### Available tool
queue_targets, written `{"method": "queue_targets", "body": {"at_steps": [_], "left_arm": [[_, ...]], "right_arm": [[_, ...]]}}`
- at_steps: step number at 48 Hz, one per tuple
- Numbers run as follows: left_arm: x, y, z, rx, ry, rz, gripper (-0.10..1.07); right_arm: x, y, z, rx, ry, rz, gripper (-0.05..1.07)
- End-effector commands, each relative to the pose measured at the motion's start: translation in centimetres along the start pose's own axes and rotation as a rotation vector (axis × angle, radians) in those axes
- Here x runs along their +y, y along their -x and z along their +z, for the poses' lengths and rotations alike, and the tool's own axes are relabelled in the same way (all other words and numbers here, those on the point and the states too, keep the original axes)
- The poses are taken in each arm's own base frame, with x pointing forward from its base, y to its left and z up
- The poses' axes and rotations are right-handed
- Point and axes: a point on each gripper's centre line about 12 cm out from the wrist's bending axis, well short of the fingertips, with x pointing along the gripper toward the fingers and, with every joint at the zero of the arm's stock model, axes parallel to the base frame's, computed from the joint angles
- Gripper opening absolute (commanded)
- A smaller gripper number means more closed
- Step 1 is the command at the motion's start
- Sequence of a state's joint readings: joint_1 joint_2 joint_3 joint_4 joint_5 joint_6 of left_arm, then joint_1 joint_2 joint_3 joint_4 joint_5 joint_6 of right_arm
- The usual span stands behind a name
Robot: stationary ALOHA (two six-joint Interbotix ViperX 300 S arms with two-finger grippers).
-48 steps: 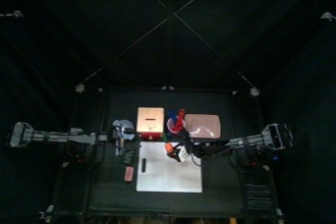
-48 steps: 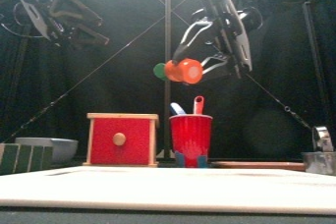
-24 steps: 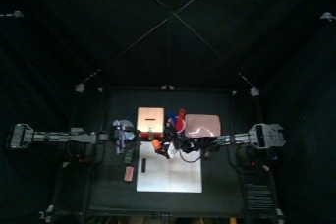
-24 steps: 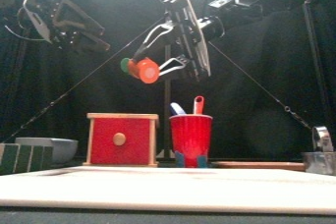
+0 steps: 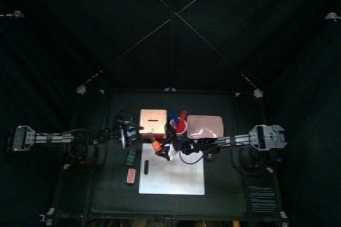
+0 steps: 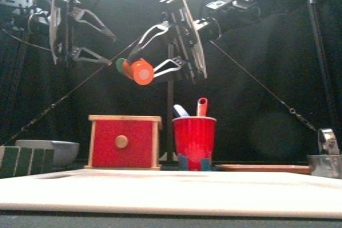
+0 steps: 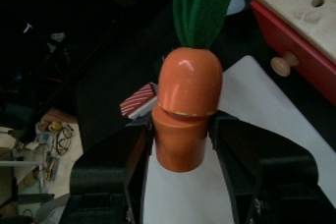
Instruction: Hand over carrot to left arm
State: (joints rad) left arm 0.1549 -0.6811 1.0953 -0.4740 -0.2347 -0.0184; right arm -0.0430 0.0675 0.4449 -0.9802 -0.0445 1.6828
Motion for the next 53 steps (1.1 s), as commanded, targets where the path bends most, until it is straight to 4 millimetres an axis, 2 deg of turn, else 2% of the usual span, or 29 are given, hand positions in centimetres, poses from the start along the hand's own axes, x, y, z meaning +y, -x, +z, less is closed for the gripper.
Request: {"method": "queue_targets", "body": {"at_steps": [1,5,14,19,37,53], "left_arm": [[-0.1,-0.2,0.2,-0.004,0.03,0.003,0.95],[-0.1,-0.2,0.4,-0.01,0.086,0.009,0.95],[0.2,-0.3,0.9,-0.029,0.385,0.053,0.95],[0.5,-0.3,0.8,-0.031,0.462,0.07,0.95],[-1.3,-1.0,0.4,0.01,0.523,0.04,0.94],[-0.8,-1.9,-0.2,0.014,0.544,0.08,0.94]], "right_arm": [[1.2,0.7,1.9,-0.046,0.01,0.035,0.59],[1.4,0.6,2.2,-0.054,0.019,0.04,0.59],[1.3,0.6,2.6,-0.063,0.032,0.033,0.59],[1.1,0.5,2.6,-0.061,0.034,0.029,0.59],[0.8,0.3,2.9,-0.066,0.039,0.023,0.59],[0.7,0.1,3.1,-0.068,0.048,0.021,0.59]]}}
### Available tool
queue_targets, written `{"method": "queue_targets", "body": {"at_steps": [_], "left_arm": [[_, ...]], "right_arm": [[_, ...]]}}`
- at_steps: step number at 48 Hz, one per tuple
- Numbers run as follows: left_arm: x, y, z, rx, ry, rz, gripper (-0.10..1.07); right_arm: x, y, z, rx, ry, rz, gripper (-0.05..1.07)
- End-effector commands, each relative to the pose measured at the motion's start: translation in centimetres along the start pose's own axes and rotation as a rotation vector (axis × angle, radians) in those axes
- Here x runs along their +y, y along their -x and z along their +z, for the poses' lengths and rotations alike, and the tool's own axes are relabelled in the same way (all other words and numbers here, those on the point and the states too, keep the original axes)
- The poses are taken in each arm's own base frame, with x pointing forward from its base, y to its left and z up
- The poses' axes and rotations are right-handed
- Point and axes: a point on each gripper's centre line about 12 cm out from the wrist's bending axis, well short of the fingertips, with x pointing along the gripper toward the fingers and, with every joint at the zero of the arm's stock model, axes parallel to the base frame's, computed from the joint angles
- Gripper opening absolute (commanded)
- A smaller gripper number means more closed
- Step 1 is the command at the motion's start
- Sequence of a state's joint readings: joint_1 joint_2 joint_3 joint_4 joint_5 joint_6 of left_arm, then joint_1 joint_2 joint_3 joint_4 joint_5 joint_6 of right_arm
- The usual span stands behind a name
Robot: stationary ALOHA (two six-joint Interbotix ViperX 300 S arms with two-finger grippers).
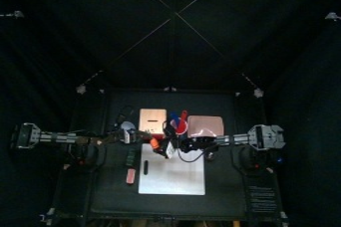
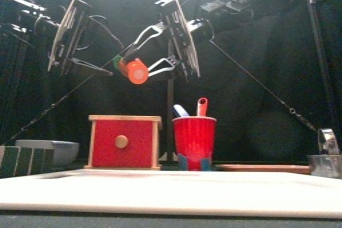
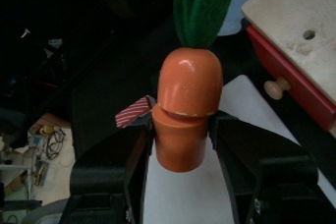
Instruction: Hand over carrot to left arm
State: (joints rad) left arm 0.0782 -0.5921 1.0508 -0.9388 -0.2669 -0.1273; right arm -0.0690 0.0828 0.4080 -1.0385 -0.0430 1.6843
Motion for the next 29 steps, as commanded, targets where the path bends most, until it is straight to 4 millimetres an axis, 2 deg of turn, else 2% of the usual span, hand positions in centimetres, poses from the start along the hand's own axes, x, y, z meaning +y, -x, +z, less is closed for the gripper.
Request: {"method": "queue_targets", "body": {"at_steps": [1,14,29], "left_arm": [[-0.7,-0.2,0.6,-0.025,0.014,-0.013,0.94],[-0.5,-1.1,0.4,-0.031,0.009,0.01,0.94],[-1.0,-1.0,-0.4,-0.005,-0.004,-0.009,0.94]], "right_arm": [[0.9,0.4,1.6,-0.038,0.005,0.025,0.59],[1.0,0.4,1.8,-0.044,0.014,0.028,0.59],[0.5,0.3,2.6,-0.058,0.025,0.017,0.59]]}}
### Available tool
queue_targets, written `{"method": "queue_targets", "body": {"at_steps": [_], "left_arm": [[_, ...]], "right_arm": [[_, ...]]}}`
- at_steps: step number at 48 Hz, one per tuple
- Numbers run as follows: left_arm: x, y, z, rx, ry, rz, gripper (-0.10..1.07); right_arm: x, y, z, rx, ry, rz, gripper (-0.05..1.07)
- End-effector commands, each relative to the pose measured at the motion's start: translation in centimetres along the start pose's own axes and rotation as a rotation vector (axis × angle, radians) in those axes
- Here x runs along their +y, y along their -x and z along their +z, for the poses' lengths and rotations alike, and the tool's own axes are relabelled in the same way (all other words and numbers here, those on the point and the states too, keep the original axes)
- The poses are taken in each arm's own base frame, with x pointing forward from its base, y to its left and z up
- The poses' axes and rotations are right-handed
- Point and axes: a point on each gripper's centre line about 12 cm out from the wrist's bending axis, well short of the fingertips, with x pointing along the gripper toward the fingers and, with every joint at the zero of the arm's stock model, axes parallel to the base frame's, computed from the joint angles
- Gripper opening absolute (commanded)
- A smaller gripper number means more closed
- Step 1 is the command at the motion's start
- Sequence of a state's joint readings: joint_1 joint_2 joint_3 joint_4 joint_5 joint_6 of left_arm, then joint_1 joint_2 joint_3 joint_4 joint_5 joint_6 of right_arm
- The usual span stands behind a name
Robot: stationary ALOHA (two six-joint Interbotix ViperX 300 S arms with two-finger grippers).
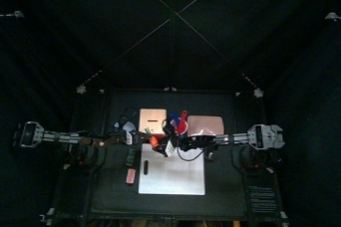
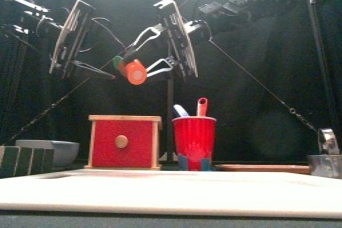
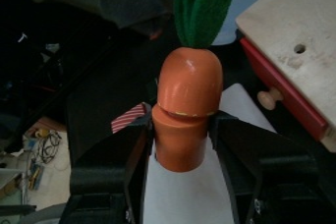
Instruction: Hand over carrot to left arm
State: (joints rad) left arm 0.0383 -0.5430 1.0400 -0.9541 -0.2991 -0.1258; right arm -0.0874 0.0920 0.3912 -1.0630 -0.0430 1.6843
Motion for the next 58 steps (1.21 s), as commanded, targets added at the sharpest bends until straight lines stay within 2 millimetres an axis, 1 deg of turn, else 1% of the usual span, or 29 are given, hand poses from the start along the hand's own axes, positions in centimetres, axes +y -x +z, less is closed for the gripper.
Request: {"method": "queue_targets", "body": {"at_steps": [1,10,22,32,41,46,54,57,58], "left_arm": [[-0.9,-0.1,0.6,-0.023,0.005,-0.02,0.94],[-0.8,-0.2,0.9,-0.046,0.004,-0.02,0.92],[-0.4,-0.4,1.1,-0.06,0.005,-0.003,0.78],[0.2,-0.5,1.6,-0.077,0.008,0.016,0.64],[0.5,-0.5,1.8,-0.088,0.011,0.026,0.47],[0.6,-0.5,1.8,-0.087,0.012,0.028,0.4],[0.7,-0.5,1.7,-0.085,0.009,0.031,0.38],[0.8,-0.4,1.7,-0.084,0.009,0.033,0.38],[0.8,-0.4,1.6,-0.082,0.011,0.032,0.38]], "right_arm": [[1.0,0.5,1.9,-0.046,0.01,0.028,0.59],[0.9,0.2,1.8,-0.042,0.017,0.025,0.59],[1.0,0.0,1.9,-0.044,0.017,0.026,0.59],[1.0,0.0,1.9,-0.044,0.018,0.028,0.59],[1.2,0.0,1.8,-0.042,0.019,0.03,0.59],[1.2,0.0,1.8,-0.043,0.022,0.031,0.59],[1.2,0.0,1.8,-0.043,0.03,0.03,0.61],[1.1,0.0,1.7,-0.04,0.031,0.029,0.64],[1.1,0.0,1.7,-0.039,0.031,0.028,0.66]]}}
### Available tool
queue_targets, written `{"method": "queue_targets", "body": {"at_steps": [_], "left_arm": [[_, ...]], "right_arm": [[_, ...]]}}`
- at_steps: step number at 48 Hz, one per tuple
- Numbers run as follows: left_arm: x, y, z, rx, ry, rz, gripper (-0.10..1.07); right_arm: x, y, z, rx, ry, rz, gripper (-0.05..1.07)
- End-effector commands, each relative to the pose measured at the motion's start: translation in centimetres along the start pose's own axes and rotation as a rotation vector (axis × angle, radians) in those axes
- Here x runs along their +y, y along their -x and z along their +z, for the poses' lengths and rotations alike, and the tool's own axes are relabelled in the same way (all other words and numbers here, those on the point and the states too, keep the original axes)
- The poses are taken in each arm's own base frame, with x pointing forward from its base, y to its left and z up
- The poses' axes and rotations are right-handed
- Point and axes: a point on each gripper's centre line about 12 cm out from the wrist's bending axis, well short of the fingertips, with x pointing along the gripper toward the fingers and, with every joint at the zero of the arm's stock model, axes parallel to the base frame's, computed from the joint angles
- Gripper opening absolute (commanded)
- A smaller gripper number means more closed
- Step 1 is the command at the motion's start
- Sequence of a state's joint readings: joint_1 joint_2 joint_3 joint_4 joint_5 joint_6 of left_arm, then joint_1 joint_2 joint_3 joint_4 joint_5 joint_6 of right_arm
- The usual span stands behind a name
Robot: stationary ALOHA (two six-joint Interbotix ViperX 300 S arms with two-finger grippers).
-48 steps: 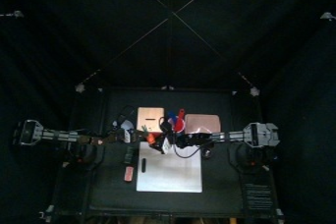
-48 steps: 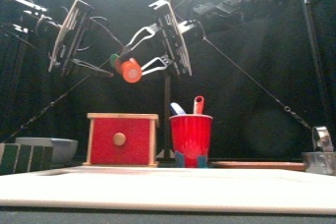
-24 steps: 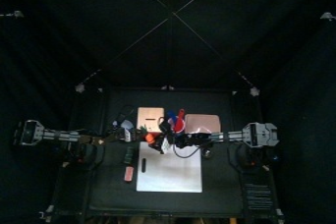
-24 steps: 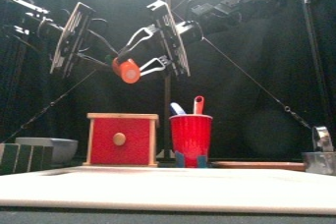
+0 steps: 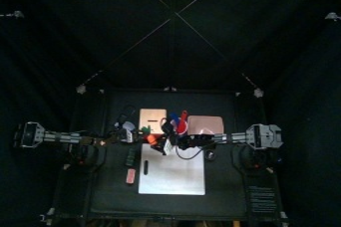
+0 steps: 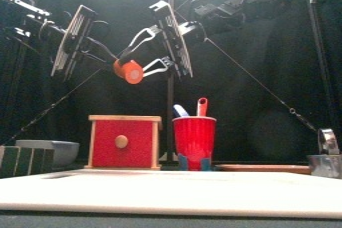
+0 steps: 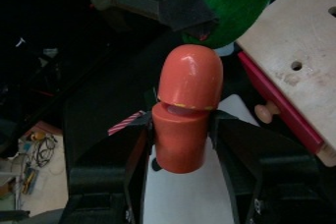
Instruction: Hand over carrot to left arm
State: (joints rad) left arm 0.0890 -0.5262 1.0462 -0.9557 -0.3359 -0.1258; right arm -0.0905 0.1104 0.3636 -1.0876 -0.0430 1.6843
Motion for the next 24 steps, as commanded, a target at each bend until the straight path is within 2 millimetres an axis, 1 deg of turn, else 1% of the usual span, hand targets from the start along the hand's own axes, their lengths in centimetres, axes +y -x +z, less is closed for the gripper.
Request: {"method": "queue_targets", "body": {"at_steps": [1,3,8,14,16,24], "left_arm": [[-0.34,0.05,0.45,-0.019,0.001,-0.011,0.38],[-0.28,0.12,0.44,-0.019,0.001,-0.011,0.38],[-0.35,0.21,0.51,-0.021,0.002,-0.015,0.38],[-0.43,0.29,0.58,-0.024,0.005,-0.018,0.38],[-0.5,0.37,0.65,-0.026,0.004,-0.022,0.38],[-0.62,0.97,0.85,-0.033,0.006,-0.039,0.38]], "right_arm": [[0.91,0.52,1.24,-0.031,0.009,0.024,0.68],[0.9,0.51,1.09,-0.028,0.01,0.024,0.72],[0.67,0.51,0.93,-0.024,0.004,0.018,0.87],[0.4,0.51,0.73,-0.02,0.008,0.004,1.03],[0.33,0.55,0.67,-0.019,0.008,0.0,1.05],[0.11,1.15,0.48,-0.018,0.007,-0.011,1.04]]}}
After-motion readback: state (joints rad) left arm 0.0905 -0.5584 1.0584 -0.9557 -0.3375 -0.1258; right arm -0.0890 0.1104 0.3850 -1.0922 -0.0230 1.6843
